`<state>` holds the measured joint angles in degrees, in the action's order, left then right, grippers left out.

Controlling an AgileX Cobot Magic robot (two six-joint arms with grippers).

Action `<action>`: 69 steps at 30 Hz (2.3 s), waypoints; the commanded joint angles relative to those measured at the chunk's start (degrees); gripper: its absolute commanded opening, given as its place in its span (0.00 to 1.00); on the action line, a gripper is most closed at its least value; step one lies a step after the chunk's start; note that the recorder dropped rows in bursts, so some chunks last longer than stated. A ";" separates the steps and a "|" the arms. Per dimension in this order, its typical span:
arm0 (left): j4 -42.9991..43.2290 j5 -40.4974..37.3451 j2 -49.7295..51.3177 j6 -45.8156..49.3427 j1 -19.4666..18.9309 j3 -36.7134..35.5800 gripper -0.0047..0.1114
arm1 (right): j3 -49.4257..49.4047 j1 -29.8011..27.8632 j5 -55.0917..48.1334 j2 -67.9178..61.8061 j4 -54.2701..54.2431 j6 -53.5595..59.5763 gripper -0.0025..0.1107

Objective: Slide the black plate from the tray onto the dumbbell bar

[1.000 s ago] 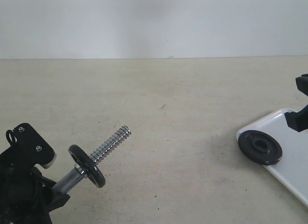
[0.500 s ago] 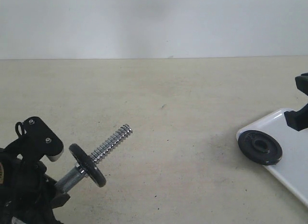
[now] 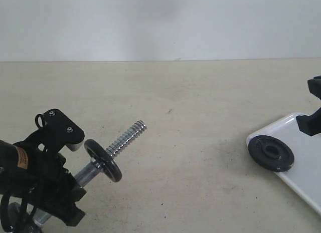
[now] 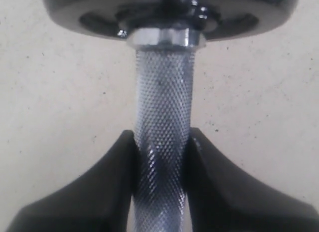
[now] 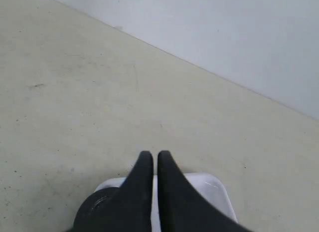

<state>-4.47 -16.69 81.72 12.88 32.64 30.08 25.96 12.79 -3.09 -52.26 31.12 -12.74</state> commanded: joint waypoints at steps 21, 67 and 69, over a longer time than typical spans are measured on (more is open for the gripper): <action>-0.87 33.10 5.92 0.62 -0.05 10.64 0.08 | 0.29 -0.24 -9.57 -0.22 -0.44 -0.20 0.03; -0.64 33.80 5.95 0.62 -0.05 10.87 0.08 | 3.35 46.98 -66.01 -39.80 46.18 -52.50 0.02; -0.64 33.80 5.95 0.62 -0.05 10.87 0.08 | 3.35 47.53 -65.28 -43.10 46.18 -54.98 0.02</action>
<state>-4.47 -14.56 89.63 13.37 32.64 38.95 29.20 59.43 -68.32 -91.62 76.55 -63.31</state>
